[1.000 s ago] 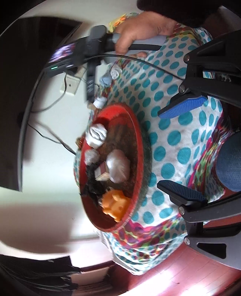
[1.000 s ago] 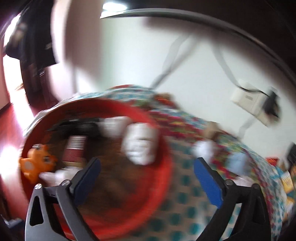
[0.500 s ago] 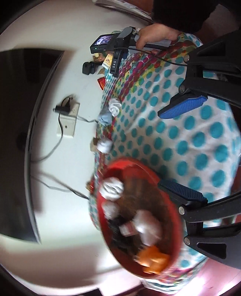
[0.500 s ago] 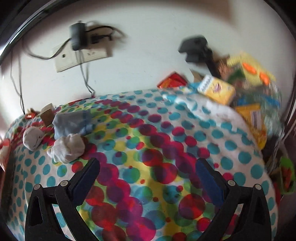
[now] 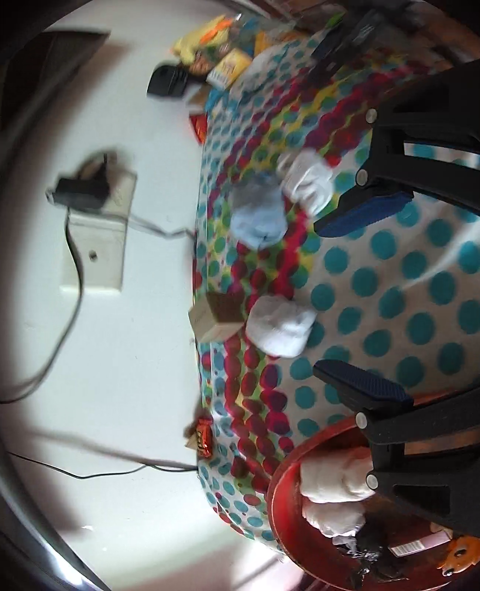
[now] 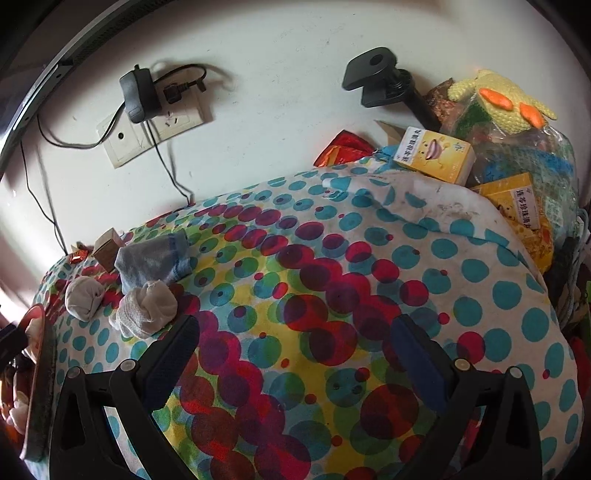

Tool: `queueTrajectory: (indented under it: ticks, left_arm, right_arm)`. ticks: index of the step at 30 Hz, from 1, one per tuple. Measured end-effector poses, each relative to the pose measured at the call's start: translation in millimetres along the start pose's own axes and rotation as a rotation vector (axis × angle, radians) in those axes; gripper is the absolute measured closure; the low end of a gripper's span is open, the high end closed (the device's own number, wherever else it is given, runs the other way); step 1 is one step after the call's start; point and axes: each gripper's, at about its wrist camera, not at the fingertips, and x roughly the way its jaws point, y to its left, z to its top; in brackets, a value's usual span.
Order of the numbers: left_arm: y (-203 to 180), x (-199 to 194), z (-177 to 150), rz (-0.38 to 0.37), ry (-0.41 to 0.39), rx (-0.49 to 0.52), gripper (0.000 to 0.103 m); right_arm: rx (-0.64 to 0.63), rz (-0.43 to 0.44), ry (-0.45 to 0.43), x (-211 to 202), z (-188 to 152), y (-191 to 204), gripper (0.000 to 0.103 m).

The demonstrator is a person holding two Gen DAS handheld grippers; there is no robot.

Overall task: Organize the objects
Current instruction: 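Grasp the white sock on the bed with the left tool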

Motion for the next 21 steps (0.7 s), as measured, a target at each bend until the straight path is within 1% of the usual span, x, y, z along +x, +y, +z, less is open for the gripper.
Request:
queueTrajectory:
  ticks: [2,5,7,10,14,16,17,19,21]
  left_arm:
    - [4.9,26.8,9.9,0.023,0.066,-0.025,0.032]
    - [9.6,56.1,18.8,0.095,0.124,-0.038,0.032]
    - [11.6,70.4,24.2,0.127,0.142,-0.037,0.032]
    - [13.2,88.3,32.1,0.144,0.173,-0.038,0.032]
    - [15.9,104.3,32.3,0.16,0.215,-0.063,0.032]
    - [15.7,105.1,31.6,0.15,0.206,-0.06,0.034]
    - [14.8,103.4,31.1,0.141,0.197,-0.054,0.056]
    - [10.9,97.3,30.7,0.136,0.186,-0.035,0.058]
    - [3.9,85.7,31.4,0.125,0.149,-0.003,0.059]
  right_arm:
    - [0.01,0.008,-0.003,-0.4,-0.2,-1.9,0.0]
    - [0.012,0.02,-0.004,-0.6,-0.4,-2.3,0.0]
    - [0.004,0.024,0.004,0.7,-0.1,-0.7,0.0]
    - [-0.003,0.034,0.002,0.2,0.1,0.7,0.0]
    - [-0.005,0.041,0.0,-0.7,0.2,1.3,0.0]
    - [-0.006,0.042,-0.002,-1.4,0.1,1.4,0.0]
    - [-0.008,0.043,-0.002,-1.6,0.0,1.8,0.0]
    - [-0.011,0.042,-0.004,-2.1,-0.2,2.7,0.0]
    - [-0.014,0.041,-0.005,-1.9,0.0,3.1,0.0]
